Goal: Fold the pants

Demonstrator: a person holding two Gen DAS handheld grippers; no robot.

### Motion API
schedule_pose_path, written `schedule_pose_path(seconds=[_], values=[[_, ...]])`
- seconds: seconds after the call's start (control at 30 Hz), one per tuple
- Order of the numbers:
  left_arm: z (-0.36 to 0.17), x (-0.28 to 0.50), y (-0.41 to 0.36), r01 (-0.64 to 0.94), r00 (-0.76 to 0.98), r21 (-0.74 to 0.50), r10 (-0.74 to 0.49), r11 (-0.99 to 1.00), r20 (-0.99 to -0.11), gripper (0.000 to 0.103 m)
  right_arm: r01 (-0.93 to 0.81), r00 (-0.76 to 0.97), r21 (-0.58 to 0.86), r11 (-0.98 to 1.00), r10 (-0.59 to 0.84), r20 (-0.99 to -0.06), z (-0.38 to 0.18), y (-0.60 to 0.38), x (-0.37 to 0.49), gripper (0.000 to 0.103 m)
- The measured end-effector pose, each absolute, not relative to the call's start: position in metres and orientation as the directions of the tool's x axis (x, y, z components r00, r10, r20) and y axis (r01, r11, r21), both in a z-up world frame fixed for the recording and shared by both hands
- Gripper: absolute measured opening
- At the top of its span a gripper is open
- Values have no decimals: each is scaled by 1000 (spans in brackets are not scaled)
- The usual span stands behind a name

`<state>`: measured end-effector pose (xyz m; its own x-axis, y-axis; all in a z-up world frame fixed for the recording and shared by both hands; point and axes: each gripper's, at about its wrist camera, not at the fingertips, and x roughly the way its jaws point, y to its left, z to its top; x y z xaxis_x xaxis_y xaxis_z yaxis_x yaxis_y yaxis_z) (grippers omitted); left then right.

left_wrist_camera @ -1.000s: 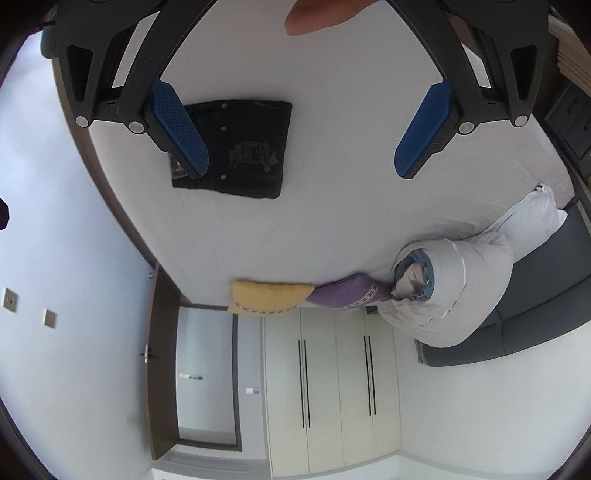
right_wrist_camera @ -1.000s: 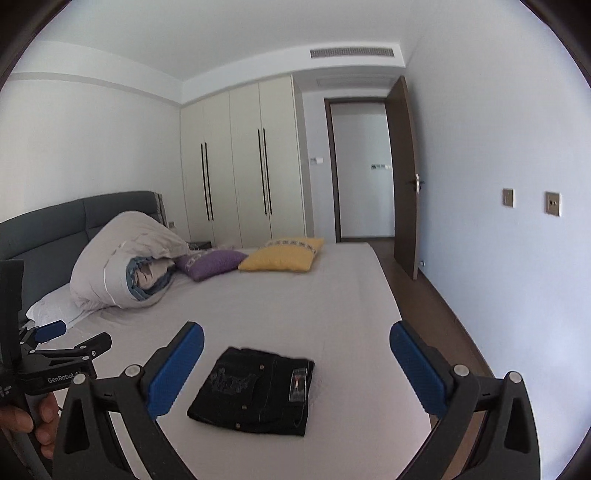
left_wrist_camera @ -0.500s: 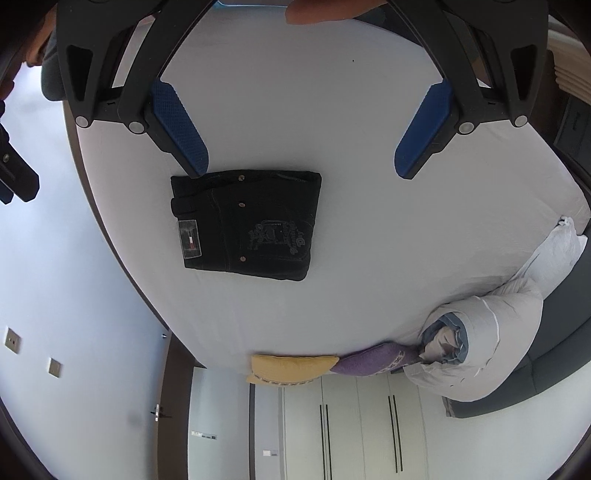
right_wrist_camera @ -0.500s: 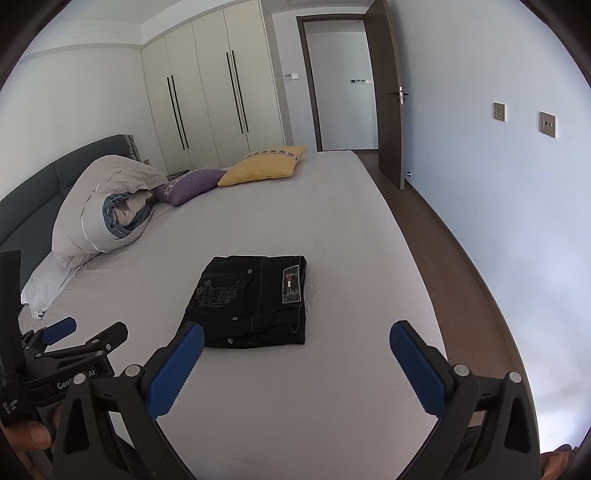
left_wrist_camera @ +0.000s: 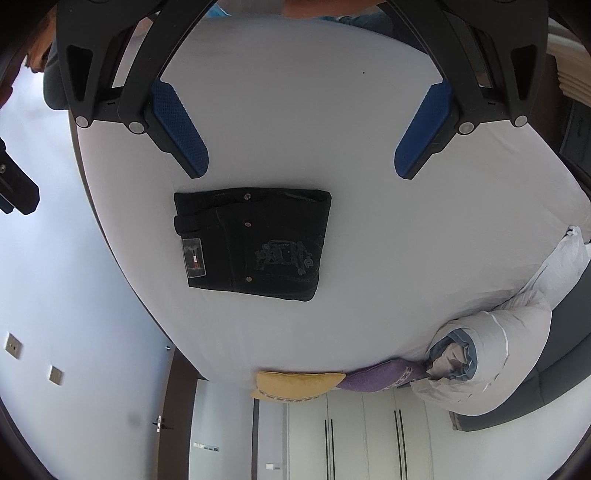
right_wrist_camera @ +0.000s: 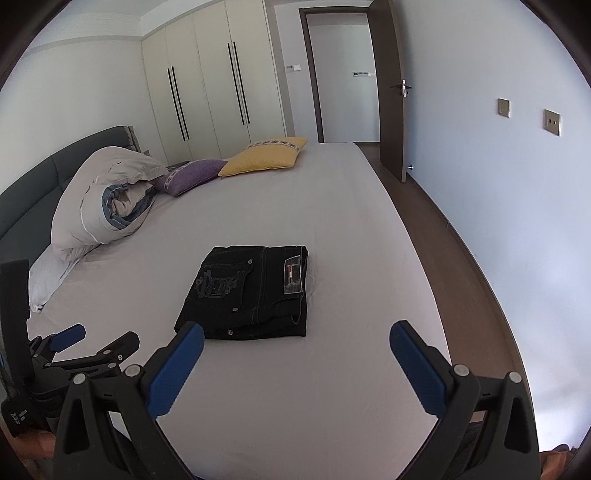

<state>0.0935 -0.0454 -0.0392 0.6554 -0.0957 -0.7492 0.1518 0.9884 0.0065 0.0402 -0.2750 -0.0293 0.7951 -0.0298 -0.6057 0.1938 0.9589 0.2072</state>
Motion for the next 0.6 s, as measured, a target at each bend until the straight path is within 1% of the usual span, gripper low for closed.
schedule_pose_path(seconds=[0.6], values=[[-46,98,-43,137,644,-5,-93,991,-759,103,182,779,207,961,-12,-627,-36,-272,44,103]])
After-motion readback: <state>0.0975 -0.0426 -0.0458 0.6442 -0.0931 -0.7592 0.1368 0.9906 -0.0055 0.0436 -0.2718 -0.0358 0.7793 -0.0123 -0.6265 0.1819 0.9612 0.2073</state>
